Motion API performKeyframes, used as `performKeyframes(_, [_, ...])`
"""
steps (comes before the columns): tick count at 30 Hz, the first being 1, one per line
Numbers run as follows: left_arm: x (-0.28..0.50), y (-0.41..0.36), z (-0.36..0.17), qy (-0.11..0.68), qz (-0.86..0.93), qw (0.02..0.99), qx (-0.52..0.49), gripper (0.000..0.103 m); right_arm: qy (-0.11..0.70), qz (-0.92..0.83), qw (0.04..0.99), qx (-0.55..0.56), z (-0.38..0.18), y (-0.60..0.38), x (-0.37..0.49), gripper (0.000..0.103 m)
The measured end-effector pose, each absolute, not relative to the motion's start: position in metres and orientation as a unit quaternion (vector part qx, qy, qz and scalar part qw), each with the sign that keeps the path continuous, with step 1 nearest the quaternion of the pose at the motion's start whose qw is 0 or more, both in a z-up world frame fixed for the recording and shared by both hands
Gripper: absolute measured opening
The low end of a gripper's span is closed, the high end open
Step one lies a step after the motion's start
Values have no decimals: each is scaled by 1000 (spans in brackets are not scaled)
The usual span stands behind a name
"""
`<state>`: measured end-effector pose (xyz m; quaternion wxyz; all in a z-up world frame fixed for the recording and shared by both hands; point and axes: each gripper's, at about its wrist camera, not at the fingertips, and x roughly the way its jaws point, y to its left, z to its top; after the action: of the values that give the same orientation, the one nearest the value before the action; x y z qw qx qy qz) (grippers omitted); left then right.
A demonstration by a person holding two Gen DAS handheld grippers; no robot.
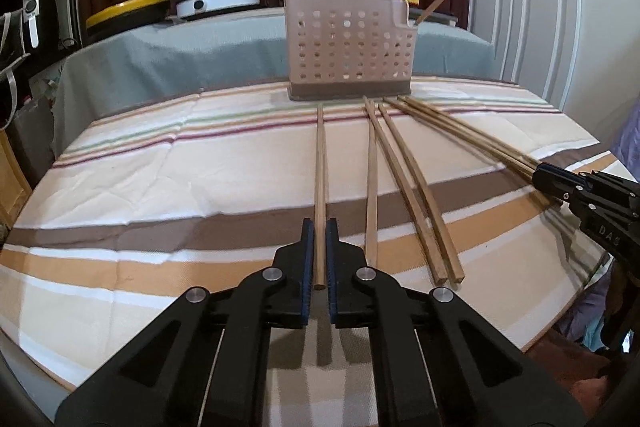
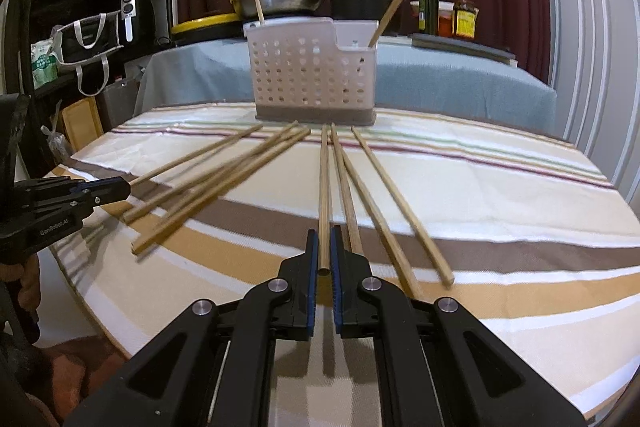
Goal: Organize utensils
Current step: 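Close the right tool on a chopstick while the left tool grasps another, then lift both chopsticks, lower them into the caddy and open both tools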
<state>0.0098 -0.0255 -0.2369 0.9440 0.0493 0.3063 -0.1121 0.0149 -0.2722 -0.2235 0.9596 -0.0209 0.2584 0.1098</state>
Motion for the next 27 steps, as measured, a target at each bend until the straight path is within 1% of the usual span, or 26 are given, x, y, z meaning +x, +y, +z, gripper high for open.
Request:
performKeyframes(10, [-1, -16, -191, 258, -103, 960, 43, 6, 204, 104, 973, -30, -176, -270, 3, 7])
performKeyframes(21, [-18, 0, -116, 185, -86, 978, 28, 6, 137, 104, 985, -23, -112, -272, -11, 7])
performKeyframes(27, [-14, 11, -93, 186, -83, 979, 7, 6, 132, 99, 986, -16, -92, -274, -4, 7])
